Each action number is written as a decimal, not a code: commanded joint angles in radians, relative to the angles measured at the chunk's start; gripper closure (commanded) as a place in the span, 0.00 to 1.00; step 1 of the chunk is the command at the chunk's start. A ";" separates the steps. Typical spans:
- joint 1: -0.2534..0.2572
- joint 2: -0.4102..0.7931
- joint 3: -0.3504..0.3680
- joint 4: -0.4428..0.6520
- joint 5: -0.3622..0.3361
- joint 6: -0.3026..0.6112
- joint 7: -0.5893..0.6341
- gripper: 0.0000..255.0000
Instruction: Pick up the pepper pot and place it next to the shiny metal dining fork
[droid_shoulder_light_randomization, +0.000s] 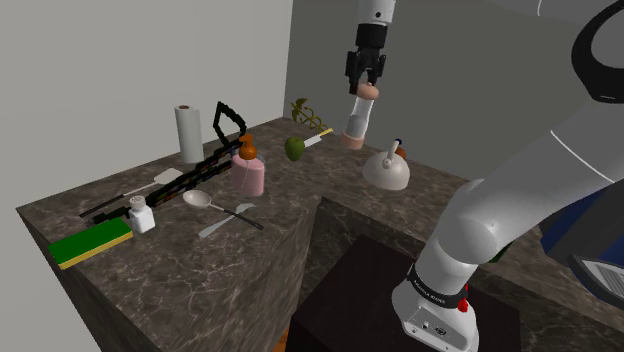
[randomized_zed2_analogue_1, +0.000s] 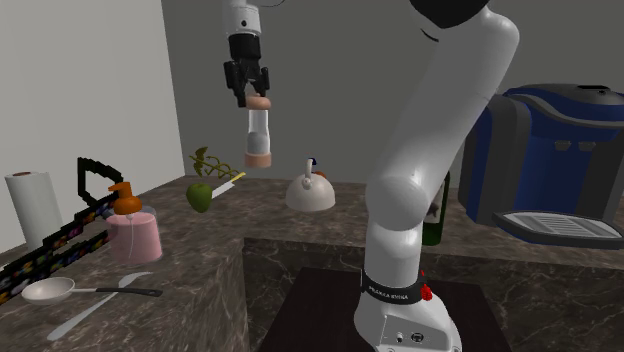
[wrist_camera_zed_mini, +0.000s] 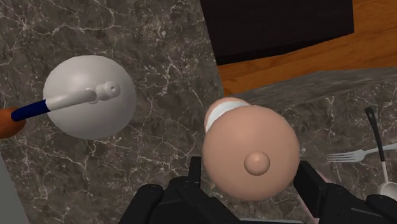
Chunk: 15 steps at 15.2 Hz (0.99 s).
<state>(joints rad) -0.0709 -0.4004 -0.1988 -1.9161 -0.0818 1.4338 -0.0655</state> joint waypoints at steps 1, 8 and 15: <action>0.017 0.014 0.032 -0.006 0.019 0.018 0.050 1.00; 0.074 0.091 0.133 0.002 0.075 0.084 0.201 1.00; 0.132 0.213 0.223 0.066 0.112 0.144 0.343 1.00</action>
<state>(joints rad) 0.0539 -0.2103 0.0138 -1.8677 0.0267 1.5714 0.2591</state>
